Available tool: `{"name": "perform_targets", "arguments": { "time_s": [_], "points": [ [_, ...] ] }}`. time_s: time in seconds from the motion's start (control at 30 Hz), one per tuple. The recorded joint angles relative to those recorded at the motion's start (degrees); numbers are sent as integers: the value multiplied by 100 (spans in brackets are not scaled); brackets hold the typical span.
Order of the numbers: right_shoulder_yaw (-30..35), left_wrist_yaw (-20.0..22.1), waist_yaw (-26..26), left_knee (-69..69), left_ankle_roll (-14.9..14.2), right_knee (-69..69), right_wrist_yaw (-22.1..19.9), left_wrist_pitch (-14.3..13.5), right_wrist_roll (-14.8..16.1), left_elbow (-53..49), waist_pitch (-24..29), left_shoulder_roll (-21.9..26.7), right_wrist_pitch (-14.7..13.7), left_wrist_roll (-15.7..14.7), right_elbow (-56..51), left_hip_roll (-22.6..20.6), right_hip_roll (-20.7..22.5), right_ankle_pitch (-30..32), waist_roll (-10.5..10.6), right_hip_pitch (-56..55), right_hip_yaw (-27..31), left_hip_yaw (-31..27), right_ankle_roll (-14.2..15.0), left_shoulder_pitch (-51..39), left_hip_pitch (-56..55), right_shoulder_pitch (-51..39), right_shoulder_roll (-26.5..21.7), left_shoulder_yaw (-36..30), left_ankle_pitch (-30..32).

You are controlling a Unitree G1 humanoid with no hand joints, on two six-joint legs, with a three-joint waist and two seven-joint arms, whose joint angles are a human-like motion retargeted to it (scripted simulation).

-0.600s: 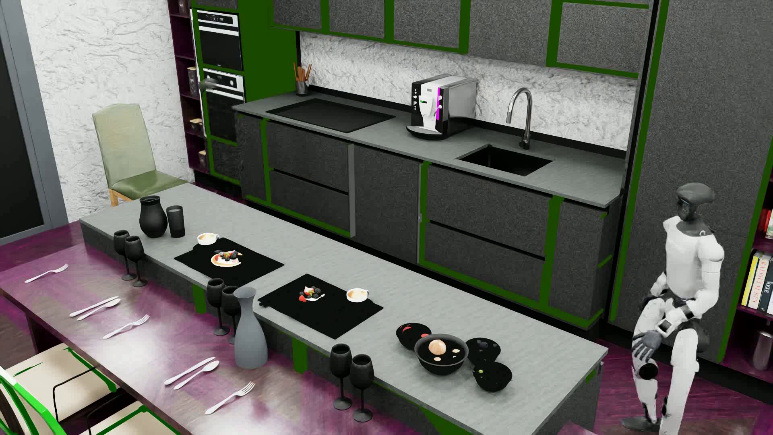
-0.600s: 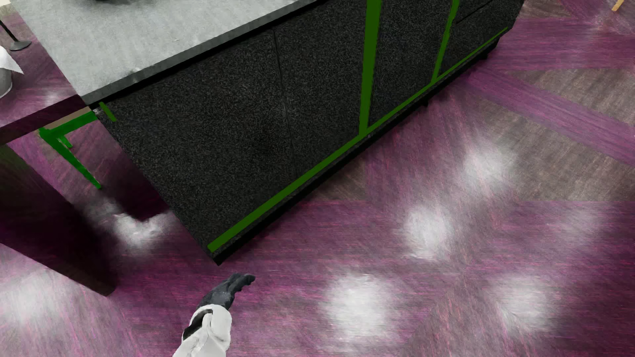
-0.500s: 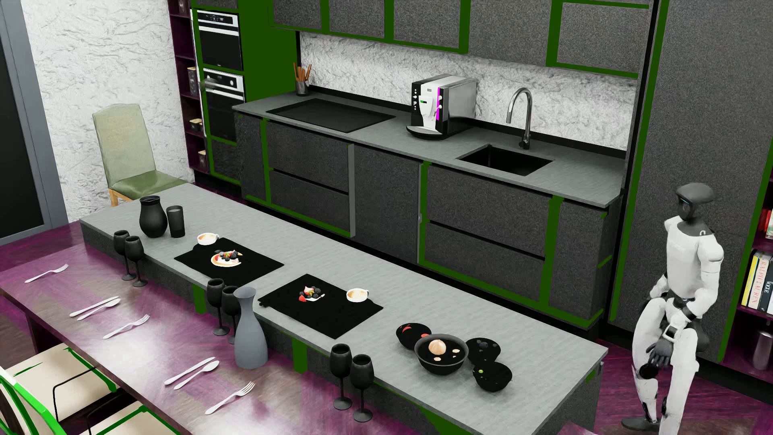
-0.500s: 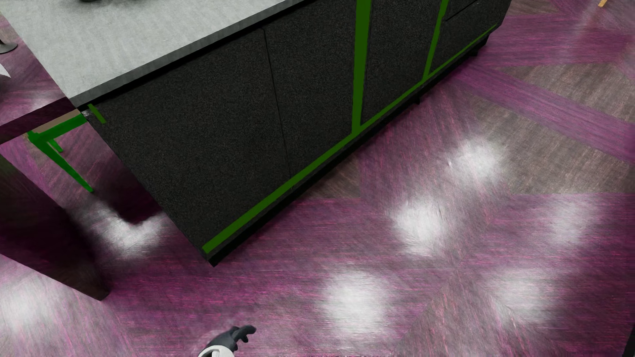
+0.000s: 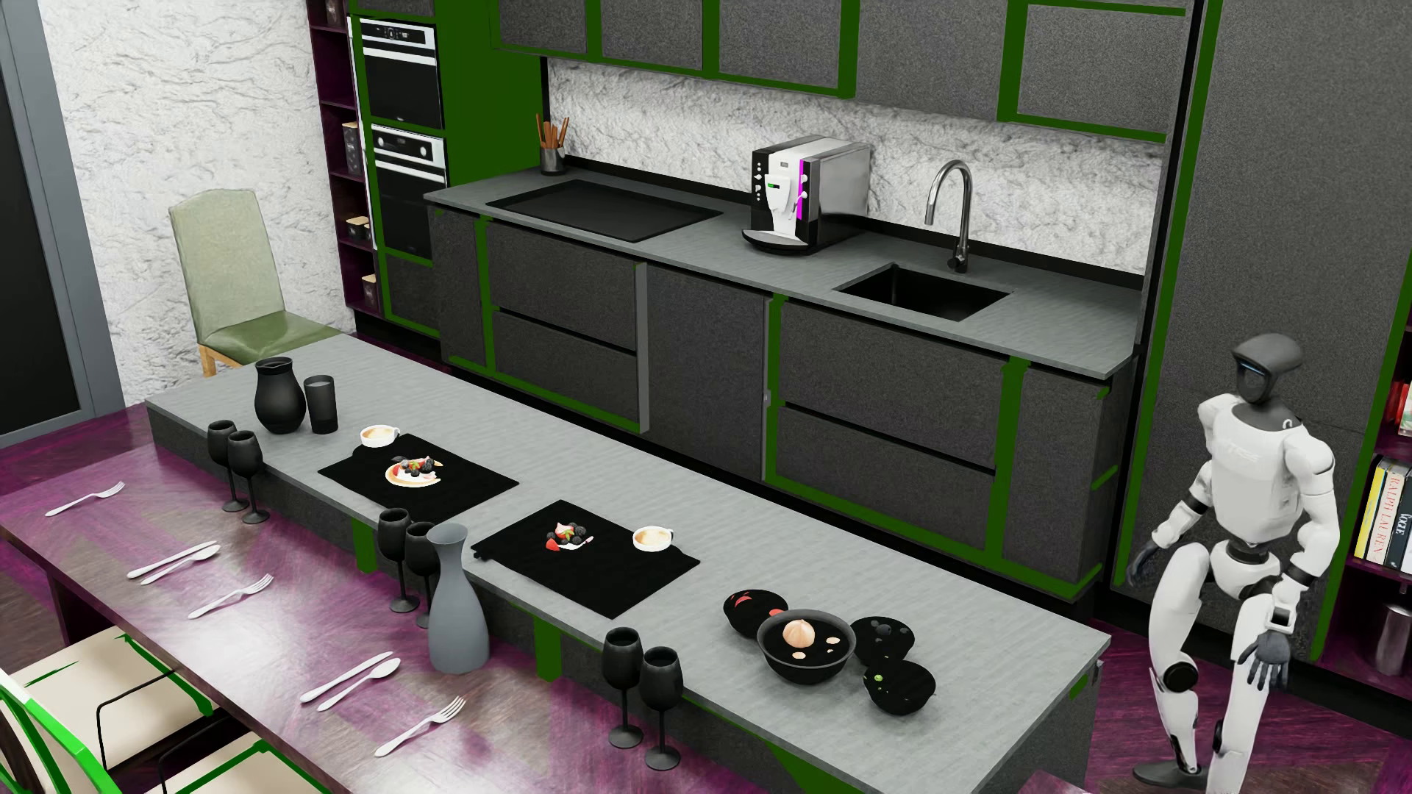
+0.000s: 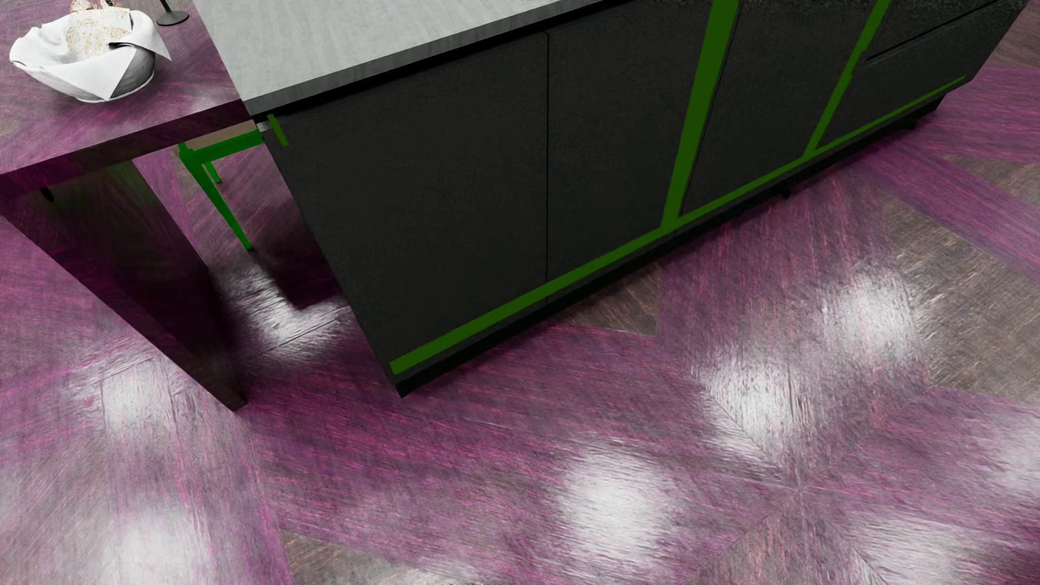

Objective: Walk towards the chair

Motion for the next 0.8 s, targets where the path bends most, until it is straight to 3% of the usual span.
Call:
{"name": "perform_targets", "arguments": {
  "time_s": [0.07, 0.13, 0.27, 0.37, 0.47, 0.53, 0.6, 0.63, 0.7, 0.73, 0.77, 0.8],
  "points": [
    [8, -157, 3, -27, -18, 4, 210, -124, 93, -344, -5, -144, 119, -6, 62, -106, -48, -95, -31, 86, -205, -204, 17, -105, -39, -86, 28, 5, 10],
    [137, -373, 4, -33, -41, 38, 292, -199, 44, -550, -9, -215, 66, 126, 59, -182, -87, -214, -69, 153, -342, -350, 13, -217, -53, -86, 25, -117, 31],
    [322, -129, -27, 10, -111, 49, 450, -152, -62, -492, -35, -237, -5, 641, -179, -206, -82, -418, -155, 250, -434, -477, -40, -268, -51, -158, 97, -251, 73],
    [286, 46, -64, 23, -227, 42, 672, -117, -4, -348, -64, -222, -59, 611, -464, -152, -19, -567, -224, 241, -402, -497, -80, -246, -70, -31, 148, -120, 115],
    [235, 646, -113, -64, -419, -58, 486, -193, 192, -504, -99, -241, -35, 510, -771, -85, 92, -609, -301, 229, -332, -479, -138, -348, -61, 319, 167, -14, 213],
    [219, 801, -162, -169, -591, -121, 342, -257, 278, -634, -134, -366, -18, 239, -865, -30, 173, -615, -363, 195, -234, -423, -145, -553, -27, 668, 143, 80, 317],
    [193, 174, -209, -149, -749, -110, 285, -209, 324, -794, -166, -444, 19, -96, -828, 96, 278, -671, -431, 116, -56, -391, -154, -801, -36, 934, 154, 90, 415],
    [174, -253, -215, -42, -636, -90, 255, -159, 336, -908, -173, -422, 4, -134, -787, 173, 347, -709, -465, 71, 74, -505, -203, -933, -112, 1033, 167, 17, 519],
    [39, -809, -157, 562, 309, -42, 52, -175, 437, -1108, -161, -337, -162, 35, -740, 189, 505, -771, -537, 6, 411, -1292, -373, -1143, -530, 1207, 222, -190, 517],
    [-68, -914, -96, 1163, 567, -19, -112, -211, 549, -1144, -144, -309, -271, 162, -737, -2, 570, -806, -576, -8, 598, -1944, -429, -1196, -876, 1269, 258, -274, 320],
    [-148, -958, -26, 1918, 420, 5, -265, -227, 661, -1136, -123, -297, -371, 283, -748, -435, 614, -842, -618, -10, 792, -2713, -478, -1201, -1286, 1292, 265, -328, 84],
    [-164, -977, 36, 2663, 62, 33, -371, -216, 735, -1109, -108, -290, -460, 375, -767, -985, 657, -876, -650, -8, 985, -3354, -543, -1144, -1662, 1264, 222, -332, -99]
  ]
}}
